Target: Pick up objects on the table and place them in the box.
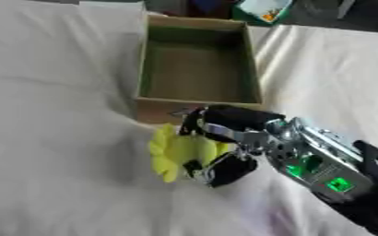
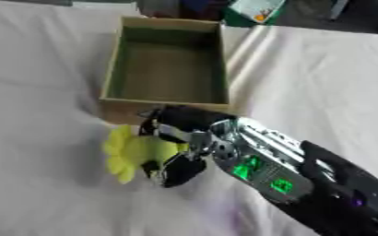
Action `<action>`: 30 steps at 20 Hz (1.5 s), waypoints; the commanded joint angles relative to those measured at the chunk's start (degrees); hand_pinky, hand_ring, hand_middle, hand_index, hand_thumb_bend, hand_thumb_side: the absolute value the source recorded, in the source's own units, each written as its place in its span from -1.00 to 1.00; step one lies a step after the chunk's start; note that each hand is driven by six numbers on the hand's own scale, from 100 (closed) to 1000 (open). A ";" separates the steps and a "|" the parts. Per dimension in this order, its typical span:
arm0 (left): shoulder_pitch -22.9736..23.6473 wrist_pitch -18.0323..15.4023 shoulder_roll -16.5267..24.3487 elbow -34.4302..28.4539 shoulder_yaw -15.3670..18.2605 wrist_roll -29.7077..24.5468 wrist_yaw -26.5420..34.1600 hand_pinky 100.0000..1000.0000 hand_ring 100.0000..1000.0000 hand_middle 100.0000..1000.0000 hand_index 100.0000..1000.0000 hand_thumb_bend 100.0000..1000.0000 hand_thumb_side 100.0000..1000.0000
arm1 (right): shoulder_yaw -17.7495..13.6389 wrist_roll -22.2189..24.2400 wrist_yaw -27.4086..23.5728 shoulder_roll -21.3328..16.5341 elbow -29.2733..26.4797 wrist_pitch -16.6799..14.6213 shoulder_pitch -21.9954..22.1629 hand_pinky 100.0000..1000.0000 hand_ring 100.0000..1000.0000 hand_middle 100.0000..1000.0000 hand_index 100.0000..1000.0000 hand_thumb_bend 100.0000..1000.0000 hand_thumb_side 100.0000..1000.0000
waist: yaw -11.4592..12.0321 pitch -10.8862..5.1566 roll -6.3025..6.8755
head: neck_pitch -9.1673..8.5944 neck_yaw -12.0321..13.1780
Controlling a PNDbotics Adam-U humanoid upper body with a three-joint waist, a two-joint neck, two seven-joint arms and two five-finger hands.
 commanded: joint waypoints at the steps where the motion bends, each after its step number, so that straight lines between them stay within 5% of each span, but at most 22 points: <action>1: -0.55 -0.08 0.51 -1.26 0.00 -0.27 0.01 -0.30 -0.33 -0.28 0.36 -1.00 0.29 | -2.14 -1.09 -0.84 -1.24 -2.07 0.68 -1.05 0.39 0.30 0.24 0.16 -1.00 -0.78 | -0.04 -0.87 0.44 | -0.66 0.08; 9: -0.05 -0.57 0.47 -1.26 -0.05 -0.40 -0.08 -0.30 -0.33 -0.28 0.36 -1.00 0.29 | -10.61 -7.40 -4.65 -2.31 -2.26 -3.61 -6.17 0.40 0.21 0.05 0.11 -1.00 -0.78 | -0.33 -1.00 0.72 | -0.39 0.16; 14: 0.48 -1.01 0.33 -1.26 -0.30 -0.78 -0.12 -0.30 -0.34 -0.28 0.36 -1.00 0.29 | -14.48 -6.14 -4.89 -4.93 -2.26 -0.48 -11.61 0.40 0.19 -0.03 0.07 -1.00 -0.78 | 0.04 -1.05 0.89 | -0.06 -0.67; 20: 0.69 -1.72 -0.03 -1.26 -0.77 -1.44 -0.02 -0.30 -0.34 -0.28 0.36 -1.00 0.29 | -14.77 -3.35 -1.06 -4.56 1.37 4.57 -16.83 0.40 0.17 -0.06 0.06 -1.00 -0.78 | 0.15 -0.36 1.33 | -0.64 -2.40; 30: 0.72 -2.24 -0.75 -1.26 -1.31 -2.59 0.17 -0.30 -0.34 -0.28 0.36 -1.00 0.29 | -12.26 -6.66 9.22 2.19 22.69 0.61 -22.04 0.39 0.21 -0.09 0.03 -1.00 -0.78 | 1.38 0.59 1.71 | -1.72 -4.06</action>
